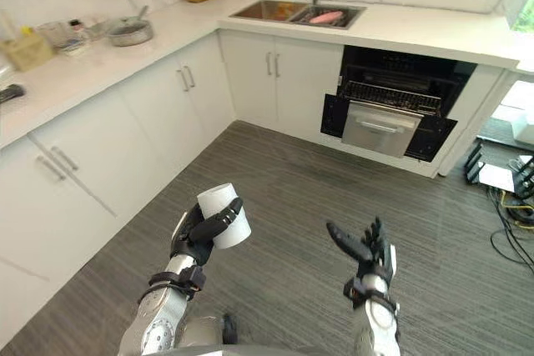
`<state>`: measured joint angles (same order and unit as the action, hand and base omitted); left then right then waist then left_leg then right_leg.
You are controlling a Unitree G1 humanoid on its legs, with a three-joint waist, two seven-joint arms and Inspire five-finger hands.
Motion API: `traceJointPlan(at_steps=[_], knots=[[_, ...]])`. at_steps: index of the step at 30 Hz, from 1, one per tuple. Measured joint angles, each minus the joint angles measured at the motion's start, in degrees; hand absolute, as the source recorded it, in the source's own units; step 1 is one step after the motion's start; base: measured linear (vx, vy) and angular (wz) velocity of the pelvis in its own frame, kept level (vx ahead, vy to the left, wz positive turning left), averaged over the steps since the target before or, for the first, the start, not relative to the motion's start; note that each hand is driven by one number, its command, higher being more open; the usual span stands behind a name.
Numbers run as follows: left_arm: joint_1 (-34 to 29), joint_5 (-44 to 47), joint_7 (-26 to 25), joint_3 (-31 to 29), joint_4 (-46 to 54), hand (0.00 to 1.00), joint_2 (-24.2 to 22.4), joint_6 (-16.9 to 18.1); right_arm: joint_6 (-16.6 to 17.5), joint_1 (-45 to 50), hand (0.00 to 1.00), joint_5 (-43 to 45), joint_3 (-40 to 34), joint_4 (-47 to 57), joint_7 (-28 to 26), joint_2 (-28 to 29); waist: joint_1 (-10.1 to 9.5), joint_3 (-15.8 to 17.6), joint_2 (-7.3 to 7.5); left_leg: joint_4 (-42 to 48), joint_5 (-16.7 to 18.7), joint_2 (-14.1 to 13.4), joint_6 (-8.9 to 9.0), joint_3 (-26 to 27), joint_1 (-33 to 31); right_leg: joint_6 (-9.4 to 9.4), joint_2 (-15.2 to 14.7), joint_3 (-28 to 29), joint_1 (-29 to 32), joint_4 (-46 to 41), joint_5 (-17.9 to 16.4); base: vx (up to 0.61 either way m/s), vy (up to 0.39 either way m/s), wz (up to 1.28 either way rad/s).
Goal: Walk over to the sink, pick up the cup, carry it to the dishwasher, place the cup inside the dishwasher, then close the dishwasher door
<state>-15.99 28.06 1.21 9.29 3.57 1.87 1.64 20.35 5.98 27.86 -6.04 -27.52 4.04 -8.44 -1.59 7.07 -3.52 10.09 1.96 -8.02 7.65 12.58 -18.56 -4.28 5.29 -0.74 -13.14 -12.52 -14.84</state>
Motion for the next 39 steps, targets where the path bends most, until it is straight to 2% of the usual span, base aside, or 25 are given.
traceJointPlan(at_steps=[3,5,6,7,8,9,10,11,13,15,16,18,19,20,21,22,25,26,27,28,30,32,34,37,39], knots=[[-0.4,0.0,0.5,-0.5,-0.3,0.0,0.6,0.0,0.1,0.8,1.0,0.0,0.6,0.4,0.1,0.5,-0.87,-1.6,1.46,4.3,-7.4,2.7,-6.92,-1.1,0.8,3.6,-2.3,0.8,-4.6,-2.2,-2.9,0.55,0.228,-0.41],[0.2,-0.1,0.8,-1.0,-1.4,0.0,0.5,0.6,-0.4,0.8,1.0,-0.1,0.9,0.6,1.1,1.0,-0.73,-2.3,3.19,5.5,-6.7,4.9,-9.9,-0.1,2.2,5.13,-5.9,0.0,0.7,-15.4,-3.5,0.6,0.24,-0.26],[0.5,-1.2,1.3,-1.2,-2.0,0.0,1.2,1.1,-1.3,0.9,1.0,-0.2,0.6,0.9,1.6,2.2,-0.32,-2.1,5.63,6.8,-3.6,7.9,-11.56,1.6,4.3,9.6,-10.3,-1.2,4.8,-27.6,-1.6,0.62,0.22,0.0],[1.1,-2.5,1.7,-0.9,-2.4,0.0,2.0,1.2,-1.9,1.3,1.0,-0.4,0.2,1.1,2.2,3.6,0.35,-1.8,7.28,9.0,0.0,10.5,-12.84,1.7,6.2,16.64,-14.4,-2.9,8.5,-38.2,4.8,0.61,0.187,0.15],[1.4,-2.9,1.9,-0.7,-2.5,0.0,2.6,1.2,-2.3,1.5,1.0,-0.5,-0.1,1.0,2.5,4.2,0.93,-1.7,7.82,9.4,1.6,11.7,-13.28,1.2,7.7,16.32,-16.1,-4.0,9.6,-42.4,10.5,0.61,0.163,0.37],[1.7,-3.9,2.1,0.3,-2.7,0.0,3.4,1.2,-3.0,2.1,1.0,-1.2,-0.1,1.1,2.9,5.0,2.18,-1.5,8.01,9.0,3.9,13.0,-13.98,0.3,11.4,12.04,-19.0,-5.7,12.2,-49.4,17.3,0.69,0.156,0.26],[2.4,-4.7,2.2,0.3,-3.4,0.0,3.2,1.4,-3.2,2.6,1.0,-2.1,0.7,1.3,2.8,5.2,2.51,-1.4,7.02,8.7,6.0,12.8,-14.24,-0.3,14.4,6.92,-19.9,-6.5,17.0,-55.4,11.7,0.55,0.112,0.22],[3.0,-5.0,2.2,0.6,-3.9,0.0,3.2,1.4,-3.3,3.1,1.0,-2.5,1.0,1.8,2.8,5.3,2.82,-1.4,6.45,8.1,6.6,12.5,-14.16,-0.9,15.8,5.76,-19.7,-6.9,19.1,-56.4,9.2,0.63,0.106,0.28],[5.4,-5.8,1.9,1.7,-4.4,0.0,3.6,1.6,-3.4,4.9,1.0,-2.7,2.0,5.0,2.9,6.3,4.13,-1.0,5.2,5.1,6.9,10.9,-13.16,-3.0,20.4,5.75,-17.5,-7.9,25.1,-51.3,3.6,0.45,0.027,0.41],[9.1,-6.5,1.7,3.3,-4.3,0.0,3.8,1.7,-3.5,7.2,1.0,-2.7,2.1,12.5,2.6,7.4,4.79,-0.4,4.26,1.5,7.6,8.0,-11.67,-3.9,25.8,6.37,-14.0,-9.2,28.5,-27.9,2.8,0.5,-0.046,0.31],[9.9,-6.8,1.6,3.5,-4.2,0.0,3.9,1.7,-3.5,7.6,1.0,-2.7,2.1,14.4,2.5,7.5,4.87,-0.4,4.22,1.0,8.1,7.2,-10.87,-3.8,27.2,6.58,-13.0,-9.8,28.4,-20.9,4.1,0.52,-0.091,0.1],[10.2,-6.9,1.2,3.4,-2.1,0.0,4.2,1.7,-3.4,8.0,1.0,-2.5,2.5,20.4,1.0,7.8,4.58,-0.9,5.15,0.3,12.1,6.1,-8.23,-1.5,33.1,6.02,-11.3,-12.7,28.3,-2.3,13.1,0.55,-0.115,-0.25],[9.9,-6.9,1.0,3.4,-1.2,0.0,4.2,1.6,-3.4,8.1,1.0,-2.5,2.9,21.6,0.6,7.8,4.54,-1.4,6.1,0.5,13.6,6.4,-7.54,-0.9,34.7,5.8,-11.4,-13.3,28.3,-1.1,15.0,0.73,-0.196,-0.29],[9.5,-6.9,1.0,3.6,0.2,0.0,4.1,1.7,-3.1,8.4,1.0,-2.4,3.4,23.3,-0.1,7.7,4.67,-2.5,7.56,1.1,17.4,6.9,-6.08,-0.9,37.6,2.94,-11.8,-12.5,28.3,-2.1,19.5,0.74,-0.223,-0.15],[9.4,-6.9,1.0,4.3,-0.1,0.0,2.5,1.6,-3.2,8.2,1.0,-2.0,3.3,23.4,-0.5,6.6,4.76,-3.1,5.82,2.4,20.1,4.9,-5.16,-0.6,39.9,0.6,-10.0,-12.1,28.9,-7.3,20.7,0.72,-0.222,-0.15],[8.9,-6.9,1.0,4.8,0.1,0.0,1.9,1.5,-3.3,8.3,1.0,-2.0,3.3,23.4,-0.5,6.2,4.58,-3.9,4.6,3.3,20.7,3.5,-5.16,-0.1,39.9,0.58,-8.6,-12.3,29.4,-8.5,18.5,0.54,-0.185,-0.21],[9.2,-7.0,1.1,7.5,0.6,0.0,0.8,1.5,-3.5,8.1,1.0,-2.1,3.3,24.6,0.6,7.8,4.91,-4.4,2.86,21.4,17.7,-2.0,-5.69,0.7,32.5,-1.23,-5.4,-13.5,28.8,-10.3,13.1,0.48,-0.228,-0.14],[9.1,-7.2,0.9,7.8,0.6,0.0,0.1,1.4,-3.5,8.2,1.0,-2.1,3.3,25.4,1.2,8.3,4.97,-4.1,2.4,29.4,14.3,-4.1,-5.53,0.3,29.6,-1.54,-4.2,-13.4,27.4,-10.4,11.6,0.48,-0.17,-0.21],[9.1,-7.8,0.2,8.5,0.6,0.0,-0.7,1.4,-3.6,8.6,1.0,-2.1,3.4,26.9,1.6,8.6,4.96,-3.6,1.62,40.5,4.7,-6.6,-5.69,-1.6,25.2,-2.0,-2.3,-12.6,24.5,-10.5,9.3,0.57,-0.15,-0.33],[9.1,-7.8,0.0,8.6,0.6,0.0,-1.2,1.4,-3.6,8.8,1.0,-2.1,3.9,27.8,1.7,8.5,4.67,-3.4,1.28,45.3,0.3,-7.4,-5.74,-2.6,23.5,-2.45,-1.3,-11.8,23.2,-10.4,8.5,0.48,-0.087,-0.6],[9.5,-7.8,-1.1,8.5,0.6,0.0,-2.5,1.5,-3.5,9.0,1.0,-2.2,4.7,31.0,1.9,8.2,3.92,-3.0,0.07,60.0,0.9,-8.5,-6.0,-5.4,14.0,-3.51,1.8,-8.5,17.5,-9.4,5.2,0.48,-0.014,-0.86],[9.6,-7.9,-2.2,8.0,0.6,0.0,-2.7,1.6,-3.1,8.9,1.0,-2.0,6.2,31.6,1.5,7.6,3.17,-2.9,0.97,57.2,6.0,-6.5,-7.28,-4.4,9.1,-4.15,2.0,-4.4,13.6,-8.0,3.6,0.46,0.024,-1.06],[10.0,-8.2,-4.4,7.9,1.6,0.0,-2.8,2.5,-3.1,6.4,1.0,-2.0,8.2,31.7,0.3,5.1,0.76,-3.1,1.44,36.7,10.8,-3.1,-7.24,-4.6,5.5,-4.36,1.8,3.5,11.0,-6.5,2.3,0.46,0.115,-1.62],[12.4,-9.0,-7.7,6.8,3.5,0.0,-2.5,2.9,-3.1,-0.3,1.0,-2.0,10.5,28.9,-1.9,2.2,0.46,-3.6,2.53,3.3,6.5,0.8,-4.96,-13.8,5.0,-2.02,0.6,12.3,10.1,-7.5,-0.5,0.5,0.228,-1.51],[15.2,-9.0,-9.1,6.8,3.4,0.0,-1.0,2.9,-3.1,-3.2,1.0,-2.0,11.1,25.8,-2.9,1.1,0.95,-3.9,2.31,-2.0,2.3,1.0,-4.95,-15.2,4.9,0.37,0.0,16.1,8.0,-9.3,-3.3,0.65,0.375,-1.05]])
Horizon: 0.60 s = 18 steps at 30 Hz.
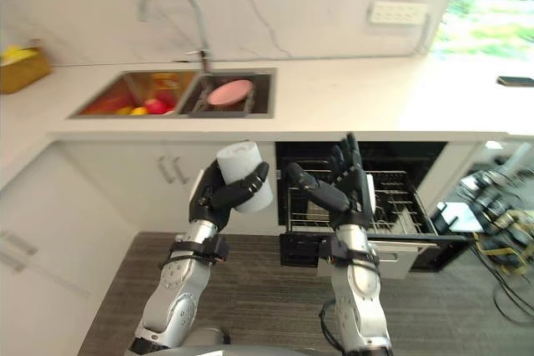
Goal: Walk over to the sink, pick up the cup, carry it to the dishwasher, place the cup inside the dishwasher, then close the dishwasher door
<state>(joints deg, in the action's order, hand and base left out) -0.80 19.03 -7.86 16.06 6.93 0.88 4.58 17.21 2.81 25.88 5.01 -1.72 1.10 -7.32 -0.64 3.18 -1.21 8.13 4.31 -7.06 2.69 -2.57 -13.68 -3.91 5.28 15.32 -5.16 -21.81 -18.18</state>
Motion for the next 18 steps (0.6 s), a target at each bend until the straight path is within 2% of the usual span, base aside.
traceJointPlan(at_steps=[1,2,3,4,5,7,9,10,11,12,13,14,15,16,18], knots=[[0.7,0.0,-0.1,0.0,-0.1,0.0,0.6,0.0,-0.2,-0.3,1.0,0.0,0.1,-0.7,-0.2,-0.2,-0.07,-0.2,-0.04,-0.1,-4.0,0.3,0.27,0.1,0.5,1.44,-0.3,1.1,-0.7,-0.9,-1.1,0.77,0.482,-1.16],[1.4,0.1,-0.7,0.1,-0.1,0.0,1.4,0.5,-0.3,-0.4,1.0,0.0,0.2,-2.1,-0.6,-0.3,-0.26,-1.0,0.42,1.1,-11.3,0.7,3.33,0.7,2.3,4.04,-1.2,3.3,-1.5,-3.0,-3.0,0.63,0.399,-0.84],[2.7,0.1,-2.1,0.0,-0.9,0.0,2.4,0.7,-0.8,-0.5,1.0,1.0,0.5,-3.8,-0.7,1.2,1.17,-2.3,3.65,3.7,-9.2,3.8,0.79,2.5,2.3,4.59,-4.6,4.4,-1.4,-5.1,-4.0,0.6,0.374,-0.66],[3.7,0.2,-2.8,-0.1,-1.8,0.0,2.5,0.7,-1.0,-0.6,1.0,1.4,0.6,-4.5,-0.7,1.6,1.6,-2.7,4.41,4.8,-8.2,4.9,-0.19,3.3,2.3,5.17,-5.7,4.5,-1.3,-5.9,-3.5,0.52,0.328,-0.31],[5.8,0.2,-4.0,-0.3,-3.8,0.0,2.5,0.8,-1.2,-1.2,1.0,1.7,0.7,-5.9,-0.7,1.8,1.66,-3.0,4.83,6.5,-5.7,6.1,-1.06,4.6,3.3,6.52,-7.4,4.4,-0.9,-8.4,-2.2,0.45,0.3,-0.43],[7.6,0.1,-5.5,-0.9,-5.9,0.0,2.5,0.8,-1.4,-2.8,1.0,1.8,1.1,-8.3,-0.7,2.4,1.62,-2.9,4.99,6.3,-2.5,7.6,-1.99,7.0,7.1,7.08,-9.4,1.4,0.6,-15.2,0.2,0.37,0.253,-0.56],[8.1,0.0,-6.2,-1.0,-6.5,0.0,2.6,0.8,-1.5,-3.5,1.0,2.0,1.3,-9.3,-0.7,3.8,1.57,-2.7,5.16,4.5,-0.5,8.2,-3.04,9.3,12.2,6.44,-12.5,-5.9,4.9,-26.2,7.4,0.26,0.188,-0.61],[8.1,-0.2,-7.2,-1.1,-6.6,0.0,2.6,0.8,-2.1,-3.9,1.0,2.0,2.2,-9.5,-0.8,4.3,1.58,-2.5,4.97,1.6,-0.4,7.5,-3.16,11.0,15.9,4.94,-15.0,-10.6,7.1,-30.4,7.1,0.18,0.132,-0.81],[8.1,-0.7,-8.1,-1.9,-6.6,0.0,2.5,0.8,-2.8,-4.8,1.0,2.0,3.3,-9.7,-1.1,4.5,1.65,-2.3,4.65,-0.3,-0.4,6.5,-3.15,12.4,18.3,3.86,-16.0,-14.1,9.1,-31.3,4.6,0.12,0.091,-1.04],[8.2,-1.0,-8.5,-3.2,-6.7,0.0,2.5,1.0,-3.1,-5.5,1.0,2.0,4.8,-9.7,-1.6,4.8,1.81,-1.9,4.01,-1.4,-0.2,4.3,-2.85,14.3,20.1,3.78,-15.9,-19.2,11.5,-28.0,1.9,0.05,0.063,-1.01],[8.2,-1.0,-8.4,-4.3,-6.7,0.0,2.8,1.5,-3.1,-5.9,1.0,2.0,5.7,-9.6,-2.0,5.0,1.85,-1.8,3.8,-1.3,0.5,2.6,-1.82,15.7,20.5,4.3,-15.1,-23.2,12.8,-21.6,2.0,0.06,0.05,-1.01],[8.1,-1.0,-8.1,-5.1,-6.6,0.0,3.7,2.2,-3.2,-6.3,1.0,2.0,6.6,-9.1,-2.0,5.5,1.68,-2.1,4.51,-0.7,2.0,2.3,0.12,17.1,20.5,4.92,-14.6,-26.9,13.9,-12.5,5.8,0.07,0.02,-1.04],[7.7,-1.0,-7.8,-6.3,-6.7,0.0,4.9,2.8,-3.5,-6.9,1.0,2.0,7.8,-8.6,-2.1,5.8,1.44,-2.5,6.47,0.3,3.1,2.8,0.68,19.2,20.5,4.09,-15.0,-30.3,14.6,-6.6,8.3,0.13,-0.048,-1.21],[6.4,-1.0,-7.6,-7.7,-7.2,0.0,4.7,2.8,-4.2,-6.9,1.0,2.0,8.2,-7.9,-2.7,5.2,1.44,-2.7,5.69,1.1,4.5,1.7,0.53,19.5,20.7,3.35,-13.4,-31.7,12.4,-2.2,8.4,0.14,-0.065,-1.01],[4.6,-1.3,-6.9,-7.8,-7.4,0.0,4.1,2.8,-4.8,-6.9,1.0,2.0,8.1,-6.6,-3.0,3.5,2.03,-1.4,3.28,2.3,5.6,0.3,0.11,18.5,20.0,3.08,-10.5,-30.3,11.1,2.9,11.3,0.11,-0.017,-0.76]])
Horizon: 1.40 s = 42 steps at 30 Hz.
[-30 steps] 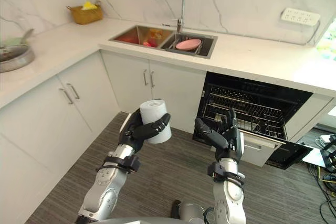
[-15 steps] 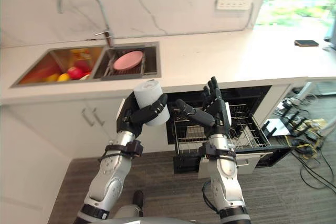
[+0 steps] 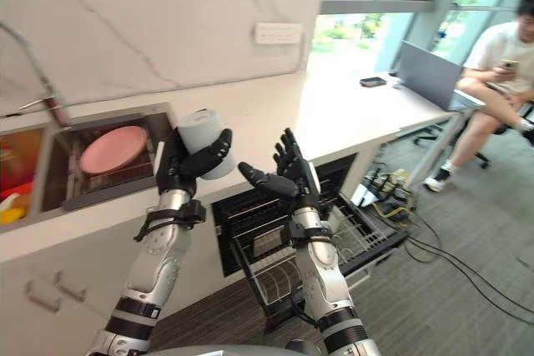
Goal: Walk over to the sink, pick up the cup, carry it to the dishwasher, place the cup inside the dishwasher, then close the dishwasher door
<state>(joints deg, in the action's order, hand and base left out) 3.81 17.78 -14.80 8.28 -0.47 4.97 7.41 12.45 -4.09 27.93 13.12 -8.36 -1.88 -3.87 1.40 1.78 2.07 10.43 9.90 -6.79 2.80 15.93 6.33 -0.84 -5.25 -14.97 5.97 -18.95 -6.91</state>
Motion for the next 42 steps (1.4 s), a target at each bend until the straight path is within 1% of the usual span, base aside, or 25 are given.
traceJointPlan(at_steps=[1,2,4,7,9,10,12,14,15,17,18,19,20,21,22,24,25,26,27,28,29,30,33,36,42], knots=[[-1.1,-1.0,0.7,0.5,0.0,0.0,-1.0,0.0,-0.3,0.0,1.0,0.0,-0.4,0.0,0.0,-1.2,-0.23,0.4,-1.02,0.1,0.5,-0.4,-0.34,-0.8,-0.4,-0.12,1.3,1.4,0.0,2.3,1.6,0.07,0.039,-0.71],[-1.7,-1.0,1.0,0.8,0.0,0.0,-1.4,0.0,-0.5,0.0,1.0,0.0,-0.5,0.0,0.1,-1.7,-0.21,0.6,-1.4,0.0,0.6,-0.5,-0.35,-1.2,-0.5,-0.11,1.9,1.9,0.0,3.3,2.3,0.05,0.03,-0.67],[-3.4,-1.9,1.8,2.0,0.0,0.0,-2.9,0.0,-0.8,0.5,1.0,-0.1,-0.4,0.0,0.4,-2.6,0.73,1.3,-2.54,-0.1,1.0,-0.7,0.02,-1.1,-0.8,0.33,3.2,3.5,-0.2,6.4,4.3,0.03,0.051,-0.42],[-4.0,-2.2,2.5,3.1,0.0,0.0,-3.4,0.0,-0.9,1.5,1.0,-0.5,-0.4,0.4,0.4,-2.6,0.98,1.4,-3.34,-0.2,0.9,-0.5,-0.01,-1.2,-0.8,0.78,3.5,4.4,-0.9,9.0,5.8,0.02,0.073,-0.19],[-4.0,-2.1,2.6,3.2,0.0,0.0,-3.8,0.0,-0.9,2.7,1.0,-0.5,-0.2,1.3,0.1,-2.4,0.92,1.3,-4.45,-0.7,0.7,-0.2,-0.28,-1.4,-0.7,1.2,3.5,4.5,-2.0,11.8,7.2,-0.01,0.06,0.0],[-4.0,-2.1,2.6,3.1,0.0,0.0,-3.8,0.0,-0.9,2.8,1.0,-0.5,-0.2,1.5,-0.1,-2.4,0.87,1.3,-4.75,-0.9,0.6,-0.1,-0.45,-1.5,-0.7,1.24,3.5,4.5,-2.3,12.6,7.7,-0.03,0.052,0.05],[-4.0,-2.1,2.4,3.0,0.0,0.0,-3.8,0.6,-0.9,3.2,1.0,-0.5,0.0,2.5,-0.7,-2.3,0.6,1.3,-5.46,-2.2,-0.2,0.2,-0.9,-1.7,-0.8,1.31,3.5,4.2,-3.6,16.6,9.9,-0.04,0.035,0.07],[-4.1,-2.1,2.2,3.2,0.0,0.0,-3.7,0.6,-0.9,4.0,1.0,-0.4,0.8,3.2,-1.1,-2.2,0.14,1.4,-5.6,-1.8,-0.3,0.1,-0.9,-1.8,-0.9,0.89,3.7,3.8,-5.2,19.8,10.6,-0.04,0.004,0.09],[-4.3,-2.1,2.0,3.6,0.0,0.0,-3.6,0.6,-0.9,5.0,1.0,-0.4,1.1,3.9,-1.4,-2.0,-0.13,1.4,-5.56,0.6,-0.1,-0.1,-1.15,-1.7,-1.9,0.97,3.4,3.6,-6.2,21.3,10.5,-0.05,0.011,0.15],[-5.1,-2.1,1.4,4.2,0.0,0.0,-3.6,0.6,-0.9,6.3,1.0,-0.3,2.1,5.2,-2.1,-1.7,-0.31,1.7,-5.37,8.5,0.1,-0.6,-1.38,-1.8,-5.1,0.7,2.7,3.2,-8.0,22.9,10.7,-0.04,-0.003,0.18],[-5.7,-2.1,1.0,4.6,0.0,0.0,-3.5,0.6,-0.9,6.6,1.0,-0.3,2.7,6.0,-2.7,-1.7,-0.4,1.9,-5.54,13.6,0.1,-1.1,-1.38,-1.8,-7.0,0.21,2.4,3.1,-9.1,23.5,11.2,-0.01,-0.03,0.14],[-5.9,-2.1,1.0,4.6,-0.1,0.0,-3.4,0.6,-0.9,6.6,1.0,-0.3,2.9,6.4,-3.0,-1.7,-0.44,1.9,-5.54,15.7,0.1,-1.4,-1.35,-1.9,-8.1,0.09,2.4,3.1,-9.7,23.8,11.4,0.01,-0.014,0.11],[-6.2,-2.1,1.0,5.3,-0.2,0.0,-3.2,0.6,-0.9,6.5,1.0,-0.1,3.0,7.3,-3.3,-1.8,-0.63,2.1,-5.12,17.6,0.9,-1.9,-1.77,-2.0,-9.3,0.07,2.2,3.1,-10.1,23.9,11.4,0.0,0.0,0.0],[-6.2,-2.1,1.0,6.0,-0.4,0.0,-3.2,0.7,-0.9,6.1,1.0,-0.1,3.2,8.0,-3.4,-1.7,-0.81,2.1,-5.08,14.7,1.4,-2.1,-2.12,-2.4,-9.5,0.06,1.9,3.4,-10.1,23.9,11.4,0.0,0.0,0.0],[-6.2,-2.1,1.0,6.3,-0.5,0.0,-3.3,0.7,-0.8,5.6,1.0,-0.1,3.1,8.2,-3.4,-1.7,-0.64,2.2,-4.98,12.2,1.3,-2.2,-2.01,-2.9,-10.0,0.1,1.3,3.4,-9.8,23.8,11.4,-0.01,0.036,-0.07],[-6.1,-2.1,1.0,7.5,-1.3,0.0,-3.3,0.8,-0.3,5.2,1.0,-0.1,2.8,8.2,-3.4,-1.9,-0.5,2.1,-5.0,6.2,0.1,-2.7,-0.21,-3.7,-10.5,0.26,0.1,3.7,-9.0,23.7,11.3,-0.01,0.095,-0.14],[-6.1,-2.1,1.1,8.1,-1.9,0.0,-3.5,0.8,-0.2,5.2,1.0,-0.1,2.7,8.2,-3.3,-2.3,-0.41,1.9,-5.4,2.0,-1.4,-3.1,0.69,-3.5,-10.3,0.88,-0.4,3.7,-8.6,23.8,11.5,0.01,0.154,-0.18],[-6.1,-2.1,1.2,8.2,-2.2,0.0,-3.7,0.8,-0.2,5.2,1.0,0.0,2.7,8.2,-3.3,-2.6,-0.28,1.7,-5.7,0.0,-2.3,-3.6,0.74,-3.3,-10.0,1.77,-0.5,3.8,-8.5,23.9,11.9,0.03,0.164,-0.15],[-5.9,-2.1,1.3,8.5,-2.9,0.0,-4.2,0.7,-0.2,5.3,1.0,0.0,2.7,8.2,-3.2,-3.2,0.14,1.1,-6.82,-2.3,-6.4,-4.4,2.22,-2.0,-9.6,2.86,-0.3,3.6,-8.4,24.1,12.3,0.07,0.204,-0.11],[-5.7,-2.0,1.3,8.8,-3.3,0.0,-4.3,0.8,-0.2,5.7,1.0,-0.1,2.6,8.1,-2.7,-3.2,0.4,1.1,-6.12,-3.0,-9.6,-4.1,2.52,-1.4,-9.3,3.65,-0.6,3.7,-8.4,24.1,12.7,0.08,0.193,-0.07],[-5.3,-2.0,1.1,9.2,-3.9,0.0,-3.7,0.8,-0.2,6.2,1.0,-0.1,2.5,8.2,-2.4,-3.1,0.56,0.9,-5.45,-3.4,-9.7,-3.5,2.43,-1.2,-9.3,3.67,-1.2,3.4,-8.3,24.1,12.7,0.11,0.211,0.0],[-4.4,-2.0,1.3,10.5,-3.9,0.0,-2.5,1.6,-0.2,6.6,1.0,0.0,2.5,8.1,-2.3,-2.8,0.66,0.6,-4.52,-3.9,-9.8,-2.1,2.12,-1.0,-9.2,4.55,-2.5,3.3,-8.1,23.8,12.9,0.07,0.124,0.05],[-2.8,-2.0,0.9,10.0,-4.0,0.0,-2.3,1.6,-0.2,6.5,1.0,-0.1,2.5,8.1,-2.3,-1.1,0.8,0.6,-4.4,-5.6,-10.4,-0.1,1.35,0.8,-7.8,6.15,-4.6,2.9,-8.0,23.8,13.4,0.07,0.113,-0.12],[-2.3,-2.0,0.9,9.7,-4.3,0.0,-2.3,1.6,-0.2,6.5,1.0,0.0,2.3,8.1,-2.2,-0.7,0.85,0.6,-4.42,-6.8,-10.4,-0.1,1.41,1.5,-6.6,6.44,-4.6,1.7,-8.2,23.8,13.3,0.04,0.015,-0.14],[-2.4,-2.0,2.7,10.4,-4.9,0.0,-2.4,1.5,-0.2,6.5,1.0,0.1,0.0,8.1,-1.2,-0.7,1.2,0.5,-4.47,-8.8,-10.9,-1.0,2.09,3.5,-4.8,6.42,-3.1,2.9,-7.6,23.9,13.3,-0.01,-0.031,-0.18]])
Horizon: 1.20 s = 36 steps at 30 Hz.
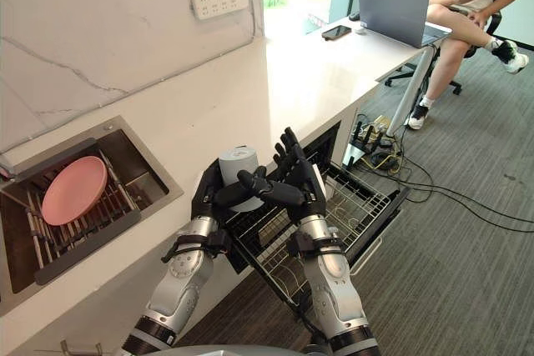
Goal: Walk over to the sink, pick up the cup, carry it to the dishwasher, place the cup inside the dishwasher, then close the dishwasher door
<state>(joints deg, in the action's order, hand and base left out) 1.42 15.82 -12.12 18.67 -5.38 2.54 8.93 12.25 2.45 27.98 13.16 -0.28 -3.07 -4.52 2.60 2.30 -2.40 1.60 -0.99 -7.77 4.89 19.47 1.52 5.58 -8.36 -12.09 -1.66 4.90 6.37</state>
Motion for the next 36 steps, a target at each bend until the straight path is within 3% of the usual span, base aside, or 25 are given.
traceJointPlan(at_steps=[8,19,24,36], knots=[[0.0,1.2,2.8,-0.2,0.1,0.0,0.0,1.3,0.0,0.0,1.0,0.0,-2.4,1.5,-0.4,0.0,0.34,-0.1,-0.15,-0.2,-0.2,-1.6,0.88,1.5,0.6,-0.94,1.7,1.2,0.9,0.3,0.0,-0.04,-0.046,-0.14],[0.6,-2.3,2.4,-1.3,0.4,0.0,0.1,5.6,-0.1,3.8,1.0,6.2,-6.8,9.1,-7.0,-0.2,1.65,-0.3,-0.35,-1.1,-0.3,-3.2,1.72,5.3,2.5,-1.68,3.6,3.3,2.1,0.4,0.9,-0.02,-0.029,-0.19],[2.0,-4.8,1.1,-2.6,0.4,0.0,0.5,8.9,-1.9,5.2,1.0,6.4,-7.8,10.7,-11.1,-0.4,1.91,-0.3,-0.37,-0.7,-0.2,-4.0,1.79,7.8,2.6,-2.16,3.9,2.9,3.4,0.4,0.9,-0.05,-0.028,-0.24],[2.0,-8.8,-0.1,-2.7,0.4,0.0,0.4,9.2,-7.5,5.5,1.0,6.7,-7.2,10.8,-14.4,-2.1,2.33,-0.1,-1.16,-0.6,-0.3,-4.4,1.9,8.1,2.6,-3.13,3.9,1.1,3.6,0.4,0.6,0.0,-0.005,-0.02]])
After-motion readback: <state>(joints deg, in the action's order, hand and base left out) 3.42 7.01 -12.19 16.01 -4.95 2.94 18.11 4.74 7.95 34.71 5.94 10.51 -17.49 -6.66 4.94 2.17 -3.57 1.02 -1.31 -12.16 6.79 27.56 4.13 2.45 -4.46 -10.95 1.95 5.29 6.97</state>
